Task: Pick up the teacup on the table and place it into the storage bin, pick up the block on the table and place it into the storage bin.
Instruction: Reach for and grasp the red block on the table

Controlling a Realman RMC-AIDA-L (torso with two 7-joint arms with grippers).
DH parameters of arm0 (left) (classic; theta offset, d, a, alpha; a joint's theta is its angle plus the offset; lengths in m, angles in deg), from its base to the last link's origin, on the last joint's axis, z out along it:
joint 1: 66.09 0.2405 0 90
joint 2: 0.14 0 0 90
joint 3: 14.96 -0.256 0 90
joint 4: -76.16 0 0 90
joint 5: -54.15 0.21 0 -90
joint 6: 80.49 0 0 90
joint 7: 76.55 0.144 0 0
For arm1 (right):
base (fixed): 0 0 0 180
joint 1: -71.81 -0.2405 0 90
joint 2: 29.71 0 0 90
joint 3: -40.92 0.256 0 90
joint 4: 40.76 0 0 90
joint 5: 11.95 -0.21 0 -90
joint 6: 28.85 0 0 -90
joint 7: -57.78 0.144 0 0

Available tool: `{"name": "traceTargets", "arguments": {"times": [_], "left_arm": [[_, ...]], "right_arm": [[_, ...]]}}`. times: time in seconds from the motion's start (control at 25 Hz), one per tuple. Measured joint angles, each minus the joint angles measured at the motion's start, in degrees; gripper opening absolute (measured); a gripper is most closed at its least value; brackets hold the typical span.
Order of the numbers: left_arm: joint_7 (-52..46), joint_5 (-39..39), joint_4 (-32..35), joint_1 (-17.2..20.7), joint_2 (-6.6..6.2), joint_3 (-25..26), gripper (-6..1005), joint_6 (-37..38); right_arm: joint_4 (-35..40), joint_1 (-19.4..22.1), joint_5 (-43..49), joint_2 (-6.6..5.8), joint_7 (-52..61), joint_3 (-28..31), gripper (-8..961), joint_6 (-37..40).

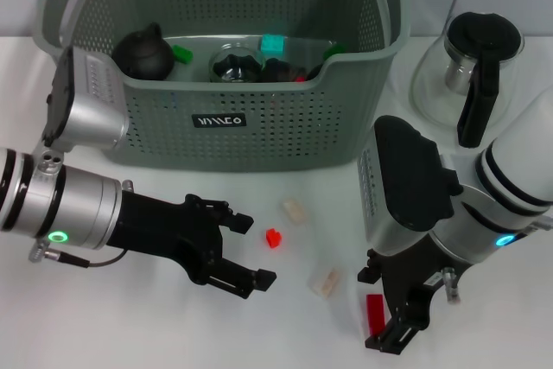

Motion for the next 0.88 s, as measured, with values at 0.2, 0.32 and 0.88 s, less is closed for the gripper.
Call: {"name": "traceTargets", "arguments": {"times": [0.2,0.32,0.88], "left_arm": [[0.00,0.00,-0.18,0.00,0.00,0.09,948,-0.10],[0.02,0.00,-0.22,0.00,0.00,0.10,949,-0.10],[0.10,0.00,-0.68,0.00,0.00,0.10,949,-0.19]], "right_arm": [[-0.03,0.09,0.83,0.00,0.90,-1.25,916,-0.58],[-0.04,0.19,1.11,0.00,1.79,-2.86,916,-1.22],[0.48,0.52,3.61,0.00,4.53,-7.66,902,-4.10]]}}
